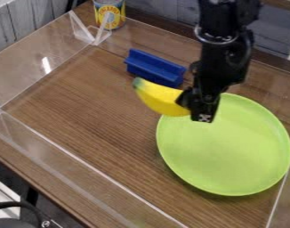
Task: Put the banana in the green plate
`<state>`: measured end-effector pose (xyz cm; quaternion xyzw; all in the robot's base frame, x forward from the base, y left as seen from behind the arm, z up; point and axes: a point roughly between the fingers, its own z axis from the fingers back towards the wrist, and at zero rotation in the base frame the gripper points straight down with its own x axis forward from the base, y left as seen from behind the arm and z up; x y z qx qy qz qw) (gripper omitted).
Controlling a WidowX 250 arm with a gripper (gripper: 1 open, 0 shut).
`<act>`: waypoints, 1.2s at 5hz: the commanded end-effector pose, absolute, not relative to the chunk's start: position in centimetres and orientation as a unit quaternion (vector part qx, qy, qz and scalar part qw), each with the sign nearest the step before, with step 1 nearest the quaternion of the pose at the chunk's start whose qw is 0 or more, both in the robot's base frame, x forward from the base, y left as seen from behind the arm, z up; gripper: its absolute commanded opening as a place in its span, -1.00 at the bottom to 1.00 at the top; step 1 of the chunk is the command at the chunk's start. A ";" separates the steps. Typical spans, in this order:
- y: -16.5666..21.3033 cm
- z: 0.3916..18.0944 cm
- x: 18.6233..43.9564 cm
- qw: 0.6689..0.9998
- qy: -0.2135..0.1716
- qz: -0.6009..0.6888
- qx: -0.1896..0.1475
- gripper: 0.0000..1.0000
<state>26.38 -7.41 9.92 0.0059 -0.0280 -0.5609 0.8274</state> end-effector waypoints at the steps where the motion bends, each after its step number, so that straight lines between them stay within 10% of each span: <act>1: -8.7 11.0 27.5 0.806 -0.062 -0.588 0.011 -1.00; 5: -13.6 6.1 26.6 0.767 -0.076 -0.638 -0.006 -1.00; 6: -13.8 6.4 26.8 0.745 -0.081 -0.662 -0.012 1.00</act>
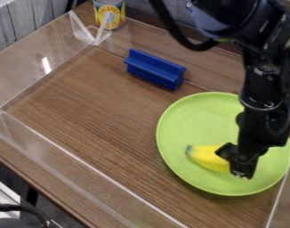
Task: Put the banana in the green plate
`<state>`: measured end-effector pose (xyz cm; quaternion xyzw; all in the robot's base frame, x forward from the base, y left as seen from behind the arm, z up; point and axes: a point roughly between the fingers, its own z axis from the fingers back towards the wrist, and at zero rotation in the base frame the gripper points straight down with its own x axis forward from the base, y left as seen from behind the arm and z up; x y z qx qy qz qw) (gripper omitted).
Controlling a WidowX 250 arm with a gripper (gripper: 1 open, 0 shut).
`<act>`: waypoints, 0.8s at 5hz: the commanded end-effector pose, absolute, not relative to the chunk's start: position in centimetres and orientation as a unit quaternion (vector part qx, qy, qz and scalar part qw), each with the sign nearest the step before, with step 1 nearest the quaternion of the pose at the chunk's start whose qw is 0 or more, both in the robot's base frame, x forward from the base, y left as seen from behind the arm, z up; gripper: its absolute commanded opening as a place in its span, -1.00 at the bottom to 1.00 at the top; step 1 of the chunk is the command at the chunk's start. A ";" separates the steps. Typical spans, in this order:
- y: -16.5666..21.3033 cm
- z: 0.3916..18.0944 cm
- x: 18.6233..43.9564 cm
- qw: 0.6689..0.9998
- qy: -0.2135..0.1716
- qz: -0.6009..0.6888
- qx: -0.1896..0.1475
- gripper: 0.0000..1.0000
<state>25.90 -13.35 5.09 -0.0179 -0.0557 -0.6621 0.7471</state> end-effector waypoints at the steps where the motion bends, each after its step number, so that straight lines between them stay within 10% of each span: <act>1: -14.4 5.9 27.2 0.748 -0.081 -0.659 -0.012 1.00; 4: -14.6 5.6 27.1 0.766 -0.077 -0.638 -0.010 1.00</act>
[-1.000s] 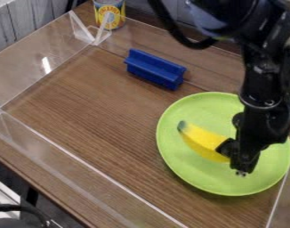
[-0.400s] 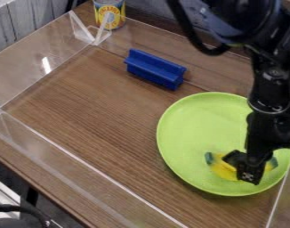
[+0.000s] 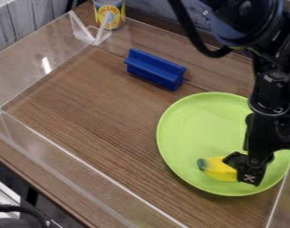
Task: Put the banana in the green plate
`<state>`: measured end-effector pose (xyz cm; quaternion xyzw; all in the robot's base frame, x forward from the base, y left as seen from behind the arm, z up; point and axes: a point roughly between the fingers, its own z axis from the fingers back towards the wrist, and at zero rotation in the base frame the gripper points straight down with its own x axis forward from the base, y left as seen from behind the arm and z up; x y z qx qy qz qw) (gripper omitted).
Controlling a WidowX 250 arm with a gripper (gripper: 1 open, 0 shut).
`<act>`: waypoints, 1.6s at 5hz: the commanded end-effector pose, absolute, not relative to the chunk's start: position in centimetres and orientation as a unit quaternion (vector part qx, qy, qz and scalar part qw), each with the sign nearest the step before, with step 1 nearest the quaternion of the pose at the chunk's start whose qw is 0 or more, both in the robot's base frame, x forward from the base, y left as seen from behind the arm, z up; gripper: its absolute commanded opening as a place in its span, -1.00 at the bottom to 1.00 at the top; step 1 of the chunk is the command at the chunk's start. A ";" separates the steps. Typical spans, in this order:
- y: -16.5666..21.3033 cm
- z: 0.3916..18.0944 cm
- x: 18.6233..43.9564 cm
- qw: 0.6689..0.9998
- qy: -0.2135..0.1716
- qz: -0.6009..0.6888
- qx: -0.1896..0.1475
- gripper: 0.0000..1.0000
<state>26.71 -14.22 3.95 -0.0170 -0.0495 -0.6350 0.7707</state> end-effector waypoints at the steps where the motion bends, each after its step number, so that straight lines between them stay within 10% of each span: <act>1: -14.8 5.1 26.7 0.780 -0.076 -0.621 -0.008 -1.00; 4: -15.0 6.1 26.8 0.792 -0.073 -0.606 -0.003 -1.00; 5: -14.9 7.9 26.8 0.787 -0.074 -0.613 -0.003 1.00; 7: -15.1 12.6 28.1 0.776 -0.083 -0.625 0.016 1.00; 8: -14.2 14.5 28.3 0.760 -0.092 -0.644 0.018 -1.00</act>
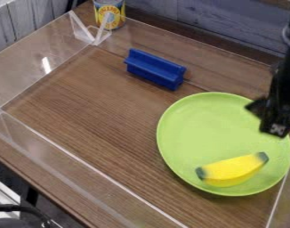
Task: Put the banana in the green plate
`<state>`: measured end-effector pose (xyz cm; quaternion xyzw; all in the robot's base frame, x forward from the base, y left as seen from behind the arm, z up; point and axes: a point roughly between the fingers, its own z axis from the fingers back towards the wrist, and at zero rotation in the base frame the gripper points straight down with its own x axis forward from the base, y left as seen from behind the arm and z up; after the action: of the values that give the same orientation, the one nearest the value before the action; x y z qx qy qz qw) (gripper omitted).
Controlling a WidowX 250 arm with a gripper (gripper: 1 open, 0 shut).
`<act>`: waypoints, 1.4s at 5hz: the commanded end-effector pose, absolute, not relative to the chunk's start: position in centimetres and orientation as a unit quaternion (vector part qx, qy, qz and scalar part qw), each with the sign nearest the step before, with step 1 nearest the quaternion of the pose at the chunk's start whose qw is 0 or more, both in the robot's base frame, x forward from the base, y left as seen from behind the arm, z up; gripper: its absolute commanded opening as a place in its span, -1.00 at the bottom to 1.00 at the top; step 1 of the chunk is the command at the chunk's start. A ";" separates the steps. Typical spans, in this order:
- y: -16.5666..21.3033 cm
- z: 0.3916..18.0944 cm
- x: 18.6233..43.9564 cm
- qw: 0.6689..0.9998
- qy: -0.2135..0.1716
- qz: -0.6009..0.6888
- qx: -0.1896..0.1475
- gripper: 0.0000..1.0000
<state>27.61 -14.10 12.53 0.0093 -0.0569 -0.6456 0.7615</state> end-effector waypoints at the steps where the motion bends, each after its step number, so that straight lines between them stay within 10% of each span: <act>1: -13.6 15.9 28.4 0.741 -0.097 -0.664 0.014 -1.00; 7: -9.3 24.1 25.7 0.630 -0.107 -0.769 0.005 -1.00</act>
<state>25.50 -9.18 22.82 -0.0082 -0.0882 -0.7683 0.6340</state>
